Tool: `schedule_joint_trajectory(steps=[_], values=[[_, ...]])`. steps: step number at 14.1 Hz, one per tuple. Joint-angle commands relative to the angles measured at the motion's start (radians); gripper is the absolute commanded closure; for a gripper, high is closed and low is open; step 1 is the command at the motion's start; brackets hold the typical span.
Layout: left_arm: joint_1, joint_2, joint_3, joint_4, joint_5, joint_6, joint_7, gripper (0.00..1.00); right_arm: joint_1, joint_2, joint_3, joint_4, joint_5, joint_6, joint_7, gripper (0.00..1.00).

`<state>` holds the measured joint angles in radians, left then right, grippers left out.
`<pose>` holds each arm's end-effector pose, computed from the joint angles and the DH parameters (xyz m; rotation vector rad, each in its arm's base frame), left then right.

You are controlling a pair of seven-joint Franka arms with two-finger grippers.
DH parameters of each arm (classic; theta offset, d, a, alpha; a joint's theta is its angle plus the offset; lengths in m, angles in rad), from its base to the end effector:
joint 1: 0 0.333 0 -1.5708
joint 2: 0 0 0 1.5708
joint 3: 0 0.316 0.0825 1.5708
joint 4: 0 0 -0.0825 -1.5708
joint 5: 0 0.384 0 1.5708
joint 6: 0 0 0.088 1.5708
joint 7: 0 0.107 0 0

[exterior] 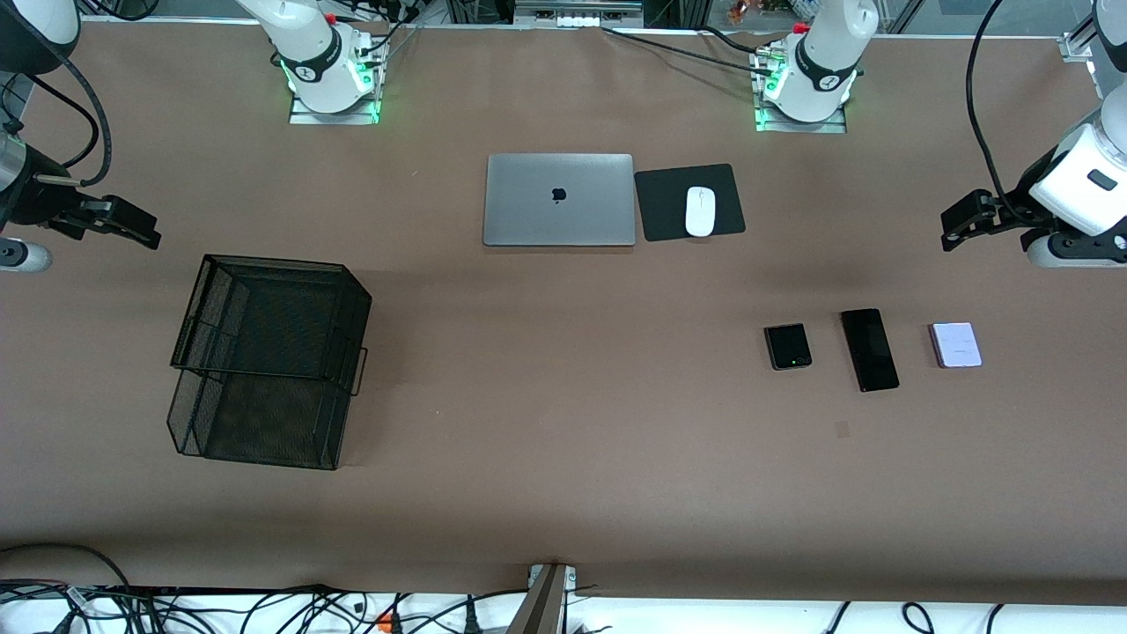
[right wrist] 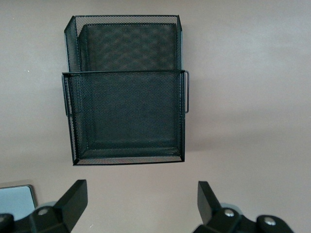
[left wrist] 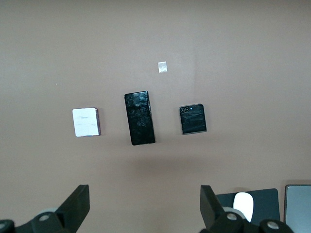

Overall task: Place phones with both arms
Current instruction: 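Move the left gripper toward the small black flip phone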

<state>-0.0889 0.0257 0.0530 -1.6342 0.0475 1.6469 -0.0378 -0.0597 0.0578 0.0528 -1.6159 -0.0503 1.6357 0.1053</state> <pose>0.5668 -0.0160 0.5868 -3.0924 0.0031 0.0173 0.5749 -0.0098 0.5762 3.0877 -0.1669 -0.0550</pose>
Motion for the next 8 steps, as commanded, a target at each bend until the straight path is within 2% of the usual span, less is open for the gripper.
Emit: schedule_joint_trajectory(steps=[1, 8], values=[[-0.008, 0.02, 0.005, 0.034, 0.0, -0.025, 0.001, 0.0, -0.014, -0.015, 0.012, -0.009, 0.009, 0.007, 0.01, 0.0], [-0.009, 0.033, 0.005, 0.036, -0.005, -0.044, -0.011, 0.0, -0.012, -0.016, 0.012, -0.01, 0.007, 0.006, 0.008, 0.0]])
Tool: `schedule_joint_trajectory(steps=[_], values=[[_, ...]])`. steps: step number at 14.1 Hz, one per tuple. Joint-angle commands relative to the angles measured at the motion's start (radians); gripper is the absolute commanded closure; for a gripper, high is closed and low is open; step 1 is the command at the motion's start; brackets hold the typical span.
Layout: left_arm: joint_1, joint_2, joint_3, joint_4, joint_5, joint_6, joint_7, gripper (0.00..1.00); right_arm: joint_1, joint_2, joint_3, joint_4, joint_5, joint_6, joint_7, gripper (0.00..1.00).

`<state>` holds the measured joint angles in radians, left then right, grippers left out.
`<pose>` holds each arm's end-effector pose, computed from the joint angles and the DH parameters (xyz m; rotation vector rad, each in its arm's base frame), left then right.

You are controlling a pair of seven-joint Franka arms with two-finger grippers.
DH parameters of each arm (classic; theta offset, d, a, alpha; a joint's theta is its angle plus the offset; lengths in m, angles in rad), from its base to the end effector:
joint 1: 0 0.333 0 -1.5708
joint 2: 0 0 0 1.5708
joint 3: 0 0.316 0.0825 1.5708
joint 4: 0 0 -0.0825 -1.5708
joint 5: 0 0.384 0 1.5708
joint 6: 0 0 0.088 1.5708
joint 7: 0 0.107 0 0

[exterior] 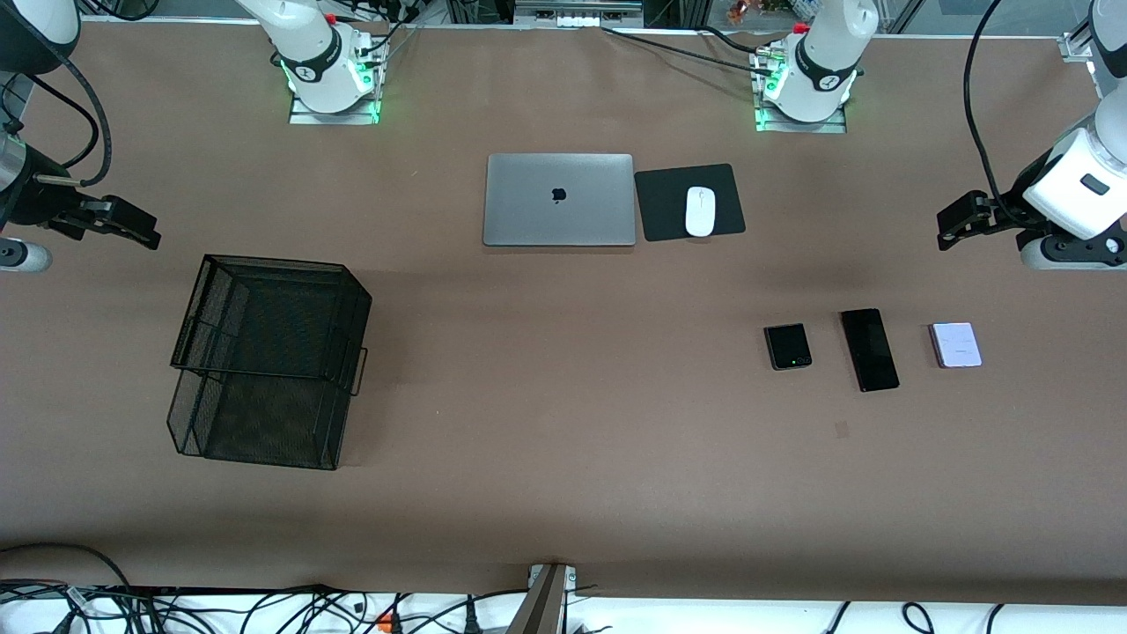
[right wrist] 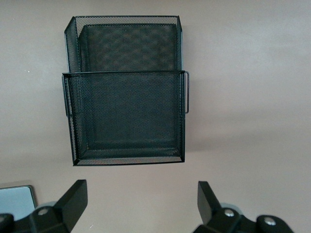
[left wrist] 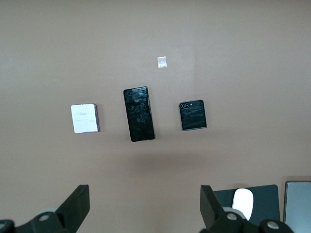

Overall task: Place phones with both arms
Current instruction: 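Move the left gripper toward the small black flip phone, then lower the left gripper onto the flip phone and close it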

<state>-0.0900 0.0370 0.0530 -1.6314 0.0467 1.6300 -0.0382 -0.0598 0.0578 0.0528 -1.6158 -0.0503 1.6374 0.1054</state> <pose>0.5679 -0.0168 0.5803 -3.0911 0.0038 0.0564 0.5751 -0.0099 0.5764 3.0878 -0.1672 -0.0522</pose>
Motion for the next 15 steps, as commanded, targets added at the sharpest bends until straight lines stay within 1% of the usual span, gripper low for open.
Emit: schedule_joint_trajectory(steps=[1, 3, 6, 7, 9, 10, 11, 12, 14, 15], values=[[-0.008, 0.024, 0.005, 0.033, -0.004, -0.038, -0.008, 0.0, -0.014, -0.016, 0.012, -0.009, 0.007, 0.004, 0.008, 0.0], [-0.011, 0.026, 0.005, 0.034, -0.01, -0.058, -0.009, 0.0, -0.012, -0.016, 0.012, -0.009, 0.006, 0.004, 0.008, 0.0], [-0.013, 0.067, 0.005, 0.067, -0.027, -0.064, 0.001, 0.0, -0.012, -0.016, 0.012, -0.009, 0.006, 0.002, 0.008, 0.0], [-0.013, 0.076, 0.005, 0.062, -0.03, -0.064, 0.003, 0.0, -0.012, -0.015, 0.013, -0.009, 0.006, 0.002, 0.01, 0.0], [-0.011, 0.128, 0.004, 0.053, -0.065, -0.061, 0.0, 0.0, -0.012, -0.015, 0.013, -0.009, 0.004, 0.002, 0.008, 0.0], [-0.01, 0.158, 0.005, 0.053, -0.109, -0.053, -0.006, 0.0, -0.012, -0.015, 0.013, -0.009, 0.004, 0.002, 0.008, 0.0], [-0.01, 0.196, 0.005, 0.051, -0.151, -0.032, -0.012, 0.0, -0.012, -0.015, 0.013, -0.01, 0.003, 0.002, 0.008, 0.0], [-0.01, 0.233, 0.005, 0.045, -0.157, -0.004, -0.014, 0.0, -0.012, -0.015, 0.013, -0.009, 0.003, 0.001, 0.008, 0.0], [-0.013, 0.29, 0.002, -0.011, -0.159, 0.136, -0.034, 0.0, -0.012, -0.015, 0.013, -0.01, 0.003, 0.001, 0.008, 0.0], [-0.019, 0.306, -0.014, -0.057, -0.159, 0.215, -0.069, 0.0, -0.012, -0.015, 0.013, -0.009, 0.003, 0.001, 0.008, 0.0]])
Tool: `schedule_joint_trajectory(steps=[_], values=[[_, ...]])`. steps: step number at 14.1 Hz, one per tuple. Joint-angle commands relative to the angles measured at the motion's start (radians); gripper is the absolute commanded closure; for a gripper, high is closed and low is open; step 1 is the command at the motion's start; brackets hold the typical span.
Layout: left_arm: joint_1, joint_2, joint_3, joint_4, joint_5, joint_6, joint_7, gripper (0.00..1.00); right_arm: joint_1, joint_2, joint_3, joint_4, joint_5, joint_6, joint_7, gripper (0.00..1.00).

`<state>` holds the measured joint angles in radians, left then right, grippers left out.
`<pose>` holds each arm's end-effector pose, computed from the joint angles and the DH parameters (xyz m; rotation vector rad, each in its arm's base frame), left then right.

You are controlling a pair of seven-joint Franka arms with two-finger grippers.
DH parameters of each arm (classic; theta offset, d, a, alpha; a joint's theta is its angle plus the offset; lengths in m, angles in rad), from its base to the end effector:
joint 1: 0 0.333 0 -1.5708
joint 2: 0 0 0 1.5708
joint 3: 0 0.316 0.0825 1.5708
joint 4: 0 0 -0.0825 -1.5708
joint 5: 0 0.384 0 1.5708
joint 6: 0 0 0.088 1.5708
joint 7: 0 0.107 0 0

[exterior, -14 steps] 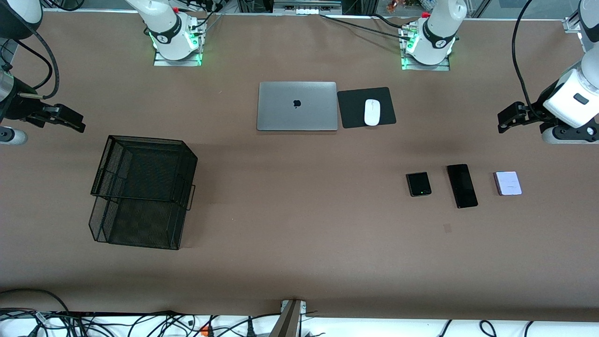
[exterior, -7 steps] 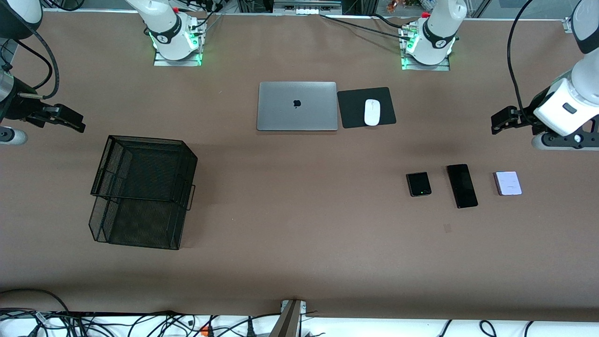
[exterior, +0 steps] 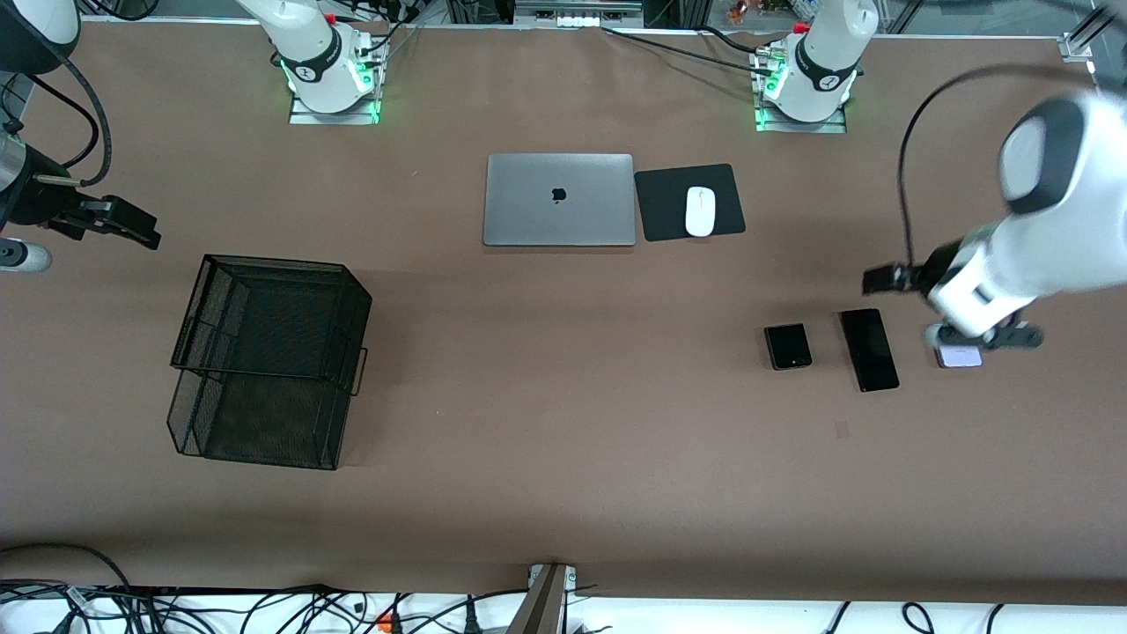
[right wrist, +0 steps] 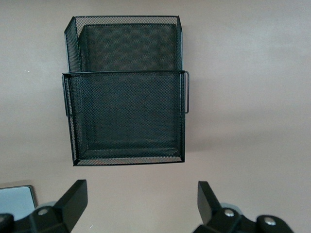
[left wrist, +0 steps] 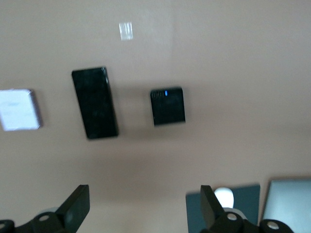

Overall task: Place phones with both arms
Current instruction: 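Lower the left gripper onto the flip phone and close it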

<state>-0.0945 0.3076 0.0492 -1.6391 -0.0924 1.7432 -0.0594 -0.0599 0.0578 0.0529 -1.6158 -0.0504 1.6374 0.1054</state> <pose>0.6253 -0.0395 0.4228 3.0614 0.0589 -0.3173 0.5751 -0.0099 0.5764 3.0878 -0.1672 -0.0522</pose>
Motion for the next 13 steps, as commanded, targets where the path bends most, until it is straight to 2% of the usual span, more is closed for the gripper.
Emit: schedule_joint_trajectory(steps=[1, 3, 7, 13], values=[[-0.024, 0.05, -0.02, -0.097, -0.02, 0.177, -0.089, 0.0, -0.012, -0.015, 0.013, -0.01, 0.003, 0.001, 0.008, 0.0], [-0.056, 0.086, -0.025, -0.18, -0.015, 0.347, -0.155, 0.0, -0.012, -0.015, 0.013, -0.01, 0.003, -0.001, 0.008, 0.0], [-0.079, 0.159, -0.026, -0.326, -0.004, 0.657, -0.16, 0.0, -0.012, -0.015, 0.013, -0.01, 0.003, -0.001, 0.008, 0.0], [-0.091, 0.214, -0.026, -0.389, 0.017, 0.766, -0.16, 0.0, -0.012, -0.015, 0.013, -0.01, 0.001, -0.002, 0.008, 0.0]])
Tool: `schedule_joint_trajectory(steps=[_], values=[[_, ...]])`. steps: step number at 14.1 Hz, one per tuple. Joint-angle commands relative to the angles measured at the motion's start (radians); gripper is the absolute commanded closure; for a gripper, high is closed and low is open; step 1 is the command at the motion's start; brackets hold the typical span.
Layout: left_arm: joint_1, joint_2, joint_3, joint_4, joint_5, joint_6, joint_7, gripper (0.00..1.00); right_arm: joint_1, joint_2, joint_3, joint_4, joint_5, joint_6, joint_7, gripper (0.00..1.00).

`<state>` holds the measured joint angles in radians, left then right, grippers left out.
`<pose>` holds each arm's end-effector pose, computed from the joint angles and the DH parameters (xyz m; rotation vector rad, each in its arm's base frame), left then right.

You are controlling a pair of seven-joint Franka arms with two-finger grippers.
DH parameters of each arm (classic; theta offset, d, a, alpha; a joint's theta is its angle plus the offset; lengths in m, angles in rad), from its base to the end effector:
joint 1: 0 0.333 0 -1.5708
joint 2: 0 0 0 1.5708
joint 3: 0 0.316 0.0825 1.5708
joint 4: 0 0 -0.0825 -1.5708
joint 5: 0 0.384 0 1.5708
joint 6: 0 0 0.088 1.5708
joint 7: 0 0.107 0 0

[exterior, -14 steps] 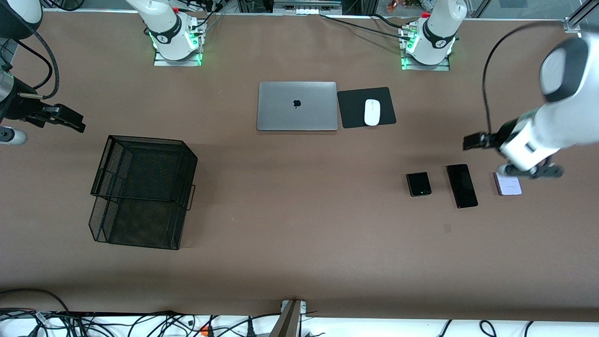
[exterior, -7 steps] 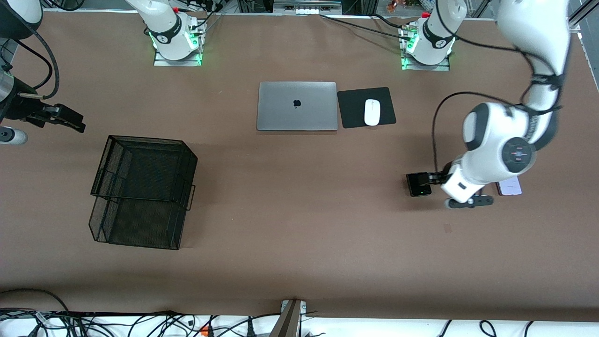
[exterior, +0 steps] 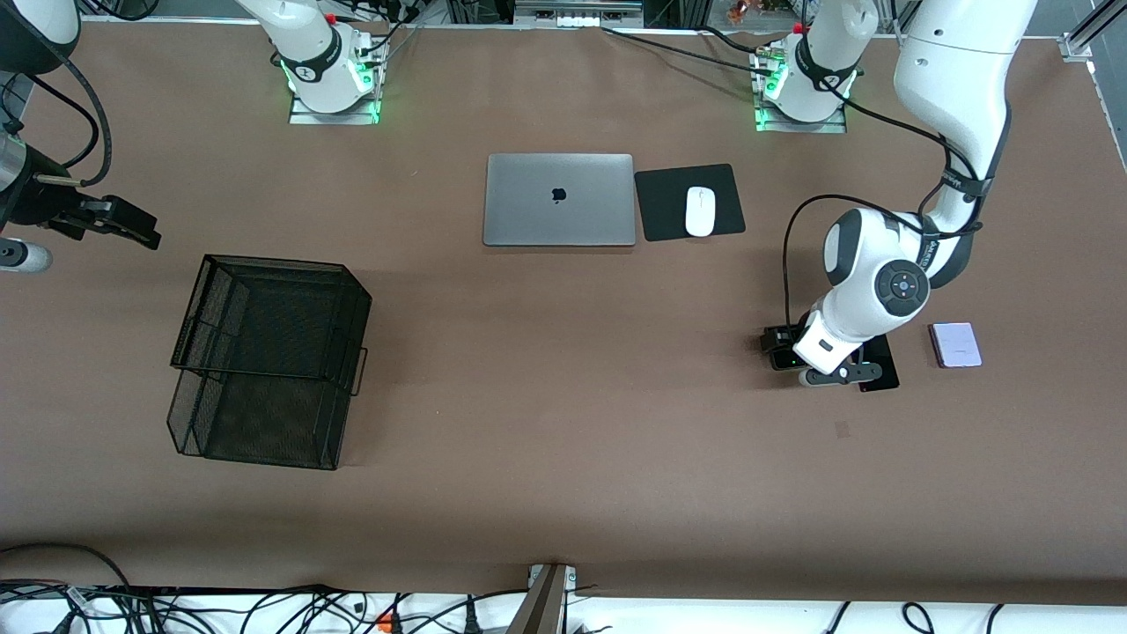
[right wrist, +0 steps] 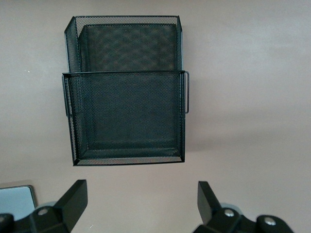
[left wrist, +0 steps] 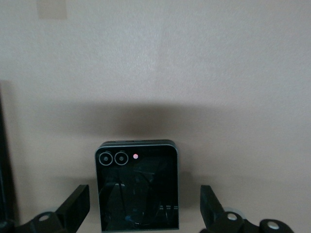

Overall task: Place phones with both arms
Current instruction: 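Lower the left gripper onto the flip phone and close it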

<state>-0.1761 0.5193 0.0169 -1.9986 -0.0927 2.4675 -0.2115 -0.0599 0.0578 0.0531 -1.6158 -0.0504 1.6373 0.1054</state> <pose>0.5946 -0.0954 0.1916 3.0968 0.1925 -0.0899 0.5751 -0.0098 0.5764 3.0878 -0.1669 -0.0523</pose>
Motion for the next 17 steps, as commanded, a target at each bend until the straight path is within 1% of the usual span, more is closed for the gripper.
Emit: schedule_joint_trajectory(steps=[1, 2, 6, 7, 8, 9, 10, 11, 12, 13, 15, 16, 17], values=[[-0.01, 0.008, 0.008, -0.048, 0.019, 0.079, -0.008, 0.0, -0.012, -0.015, 0.013, -0.01, 0.001, -0.002, 0.008, 0.0], [-0.01, 0.016, 0.008, -0.055, 0.021, 0.105, -0.008, 0.0, -0.012, -0.015, 0.013, -0.01, 0.001, -0.002, 0.008, 0.0], [-0.01, 0.034, 0.006, -0.058, 0.024, 0.122, -0.009, 0.0, -0.012, -0.015, 0.013, -0.01, 0.001, -0.002, 0.008, 0.0], [-0.007, 0.033, 0.006, -0.06, 0.024, 0.12, -0.026, 0.26, -0.012, -0.015, 0.013, -0.01, 0.001, -0.001, 0.008, 0.0], [-0.008, 0.033, 0.006, -0.058, 0.024, 0.117, -0.046, 0.57, -0.012, -0.016, 0.013, -0.009, 0.001, -0.002, 0.008, 0.0], [-0.006, 0.031, 0.006, -0.052, 0.024, 0.111, -0.049, 0.77, -0.012, -0.021, 0.013, -0.009, 0.001, -0.002, 0.008, 0.0], [-0.006, 0.027, 0.006, -0.048, 0.024, 0.107, -0.052, 0.81, -0.012, -0.021, 0.011, -0.009, 0.001, -0.002, 0.007, 0.0], [-0.006, 0.018, 0.006, -0.037, 0.024, 0.099, -0.054, 0.82, -0.012, -0.021, 0.013, -0.009, 0.001, -0.002, 0.008, 0.0], [-0.008, 0.008, 0.005, -0.007, 0.024, 0.043, -0.052, 0.82, -0.012, -0.019, 0.014, -0.01, 0.001, -0.004, 0.008, 0.0], [-0.011, 0.007, 0.005, 0.061, 0.024, -0.064, -0.052, 0.81, -0.011, -0.019, 0.016, -0.01, 0.001, -0.004, 0.008, 0.0], [-0.031, 0.011, -0.015, 0.247, 0.024, -0.323, -0.048, 0.81, -0.011, -0.018, 0.017, -0.01, 0.001, -0.005, 0.008, 0.0], [-0.052, 0.022, -0.023, 0.323, 0.013, -0.407, -0.049, 0.82, -0.011, -0.019, 0.017, -0.01, 0.001, -0.007, 0.008, 0.0], [-0.089, 0.031, -0.04, 0.363, 0.008, -0.429, -0.052, 0.81, -0.011, -0.018, 0.017, -0.01, 0.001, -0.005, 0.008, 0.0]])
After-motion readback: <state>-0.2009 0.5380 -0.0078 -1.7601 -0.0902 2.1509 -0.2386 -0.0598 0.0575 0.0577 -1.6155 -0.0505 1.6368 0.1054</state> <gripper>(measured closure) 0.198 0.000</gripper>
